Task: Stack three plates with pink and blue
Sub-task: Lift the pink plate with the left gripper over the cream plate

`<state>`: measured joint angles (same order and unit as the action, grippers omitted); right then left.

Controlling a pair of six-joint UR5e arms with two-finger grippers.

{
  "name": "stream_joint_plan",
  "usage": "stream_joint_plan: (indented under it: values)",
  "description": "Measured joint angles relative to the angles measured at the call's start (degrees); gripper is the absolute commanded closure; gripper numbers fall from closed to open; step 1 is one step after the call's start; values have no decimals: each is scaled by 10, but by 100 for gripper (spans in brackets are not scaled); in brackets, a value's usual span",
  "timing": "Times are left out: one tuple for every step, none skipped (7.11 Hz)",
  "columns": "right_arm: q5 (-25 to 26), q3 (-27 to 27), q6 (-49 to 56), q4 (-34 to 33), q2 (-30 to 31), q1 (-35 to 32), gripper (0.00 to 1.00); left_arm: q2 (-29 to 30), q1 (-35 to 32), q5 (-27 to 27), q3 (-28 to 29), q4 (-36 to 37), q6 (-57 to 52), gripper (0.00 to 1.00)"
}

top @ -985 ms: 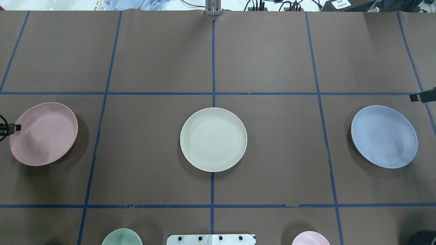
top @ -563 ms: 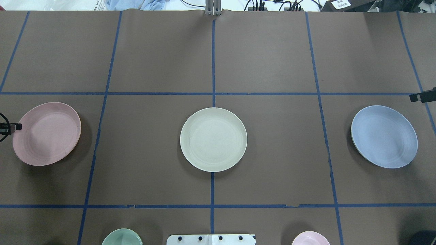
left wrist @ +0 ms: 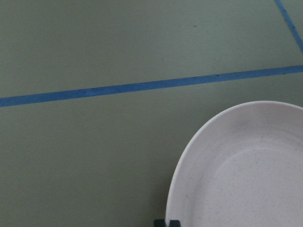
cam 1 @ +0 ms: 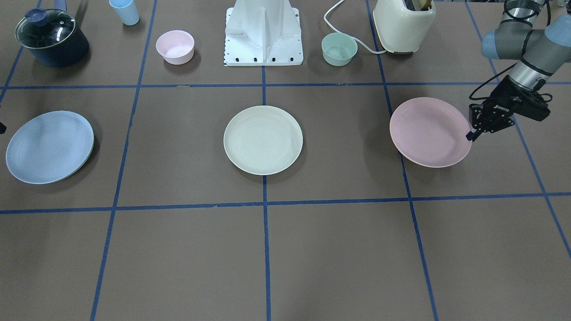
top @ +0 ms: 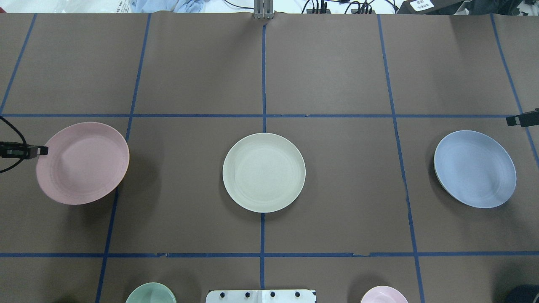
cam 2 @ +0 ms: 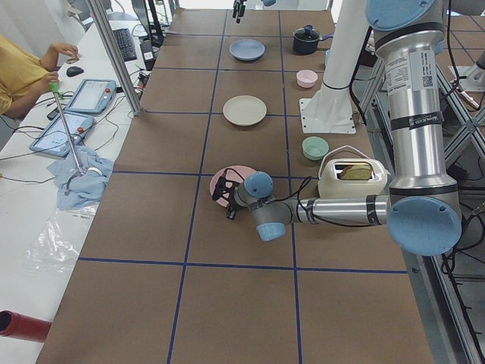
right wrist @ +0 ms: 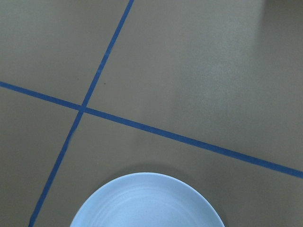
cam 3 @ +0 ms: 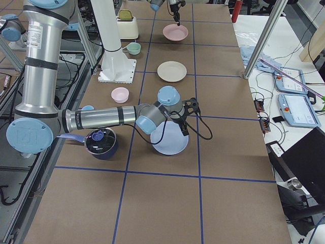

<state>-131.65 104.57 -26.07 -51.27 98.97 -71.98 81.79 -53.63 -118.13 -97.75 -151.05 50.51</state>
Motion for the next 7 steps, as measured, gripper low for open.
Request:
stream_joint_plan:
  values:
    - [0, 0, 0, 0, 0, 0, 0, 38, 3, 0, -61, 100, 23, 100]
    - [-1, 0, 0, 0, 0, 0, 0, 88, 21, 12, -102, 187, 67, 100]
    - [-1, 0, 0, 0, 0, 0, 0, 135, 58, 41, -119, 244, 113, 100]
    - [-1, 0, 0, 0, 0, 0, 0, 182, 103, 78, -123, 289, 155, 100]
    - [-1, 0, 0, 0, 0, 0, 0, 224, 145, 110, -121, 327, 194, 100]
    - [-1, -1, 0, 0, 0, 0, 0, 254, 181, 133, -119, 350, 226, 100]
    - [-1, -1, 0, 0, 0, 0, 0, 277, 208, 148, -114, 359, 252, 100]
